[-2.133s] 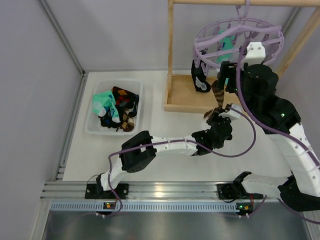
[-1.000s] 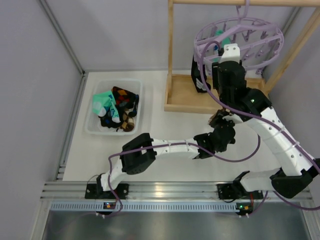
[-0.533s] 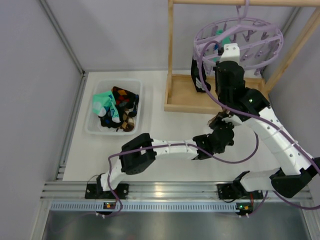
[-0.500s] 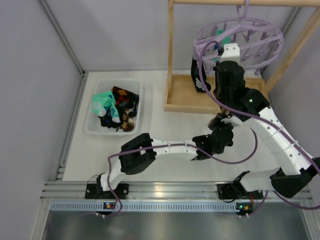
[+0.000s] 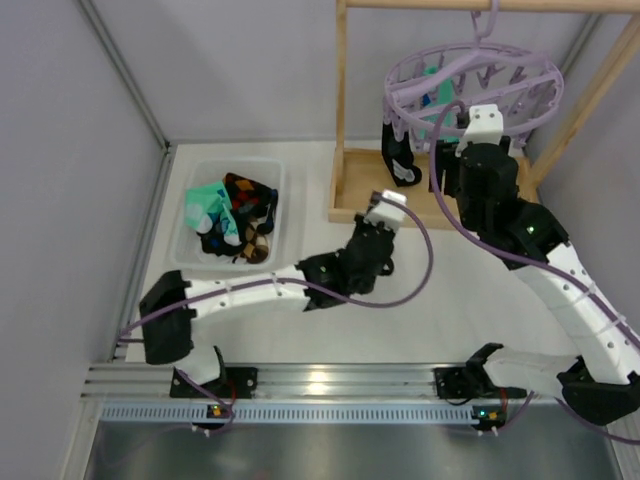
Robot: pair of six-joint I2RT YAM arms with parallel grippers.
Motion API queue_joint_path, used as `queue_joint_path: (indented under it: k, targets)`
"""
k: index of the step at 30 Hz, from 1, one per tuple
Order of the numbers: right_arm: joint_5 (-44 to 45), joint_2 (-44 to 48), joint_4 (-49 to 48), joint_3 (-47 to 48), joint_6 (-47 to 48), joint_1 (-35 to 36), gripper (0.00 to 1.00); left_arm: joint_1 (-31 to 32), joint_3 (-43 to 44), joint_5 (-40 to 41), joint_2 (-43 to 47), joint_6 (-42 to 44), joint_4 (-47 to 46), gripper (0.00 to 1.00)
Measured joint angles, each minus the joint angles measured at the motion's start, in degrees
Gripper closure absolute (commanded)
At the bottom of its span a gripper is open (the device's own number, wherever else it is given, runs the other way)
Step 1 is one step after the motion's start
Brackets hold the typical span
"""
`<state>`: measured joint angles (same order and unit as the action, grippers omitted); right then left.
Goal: Remove the socks clipped to the hanger
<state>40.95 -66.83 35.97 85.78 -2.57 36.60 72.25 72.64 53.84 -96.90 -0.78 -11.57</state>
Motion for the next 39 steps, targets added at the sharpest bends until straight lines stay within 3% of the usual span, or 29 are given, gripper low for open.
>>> queue_joint_path:
  k: [5,7,10,14,21,27,35,39]
  targets:
    - [-1.79,6.78,0.28,-4.59,-1.27,0.00,0.16,-10.43,0.04,-6.80,15.41,-9.86,14.32,1.00]
    - [-2.08,9.20,0.55,-5.86,-1.88,-0.02,0.03,-16.96,0.24,-9.46,20.39,-12.81,19.78,1.00]
    - [-2.40,12.24,0.46,-7.52,-2.69,-0.02,0.01,-27.21,2.58,-13.27,24.46,-15.54,28.02,1.00]
    - [-2.91,15.80,0.37,-10.47,-3.69,-0.02,0.01,-40.79,10.05,-17.18,23.93,-16.92,36.70,1.00]
    - [-3.10,18.40,0.39,-13.75,-4.20,-0.02,0.01,-59.54,19.50,-21.51,14.14,-17.09,40.02,1.00]
    - [-3.15,21.62,0.24,-19.50,-5.22,-0.02,0.00,-63.82,14.75,-24.02,4.35,-20.46,41.38,1.00]
    - [-3.39,23.21,0.15,-22.75,-5.64,-0.02,0.01,-65.16,10.99,-38.29,-11.34,-27.45,41.72,1.00]
    - [-3.45,24.17,0.33,-24.20,-5.62,-0.02,0.01,-65.09,10.58,-40.98,-16.98,-29.66,40.89,1.00]
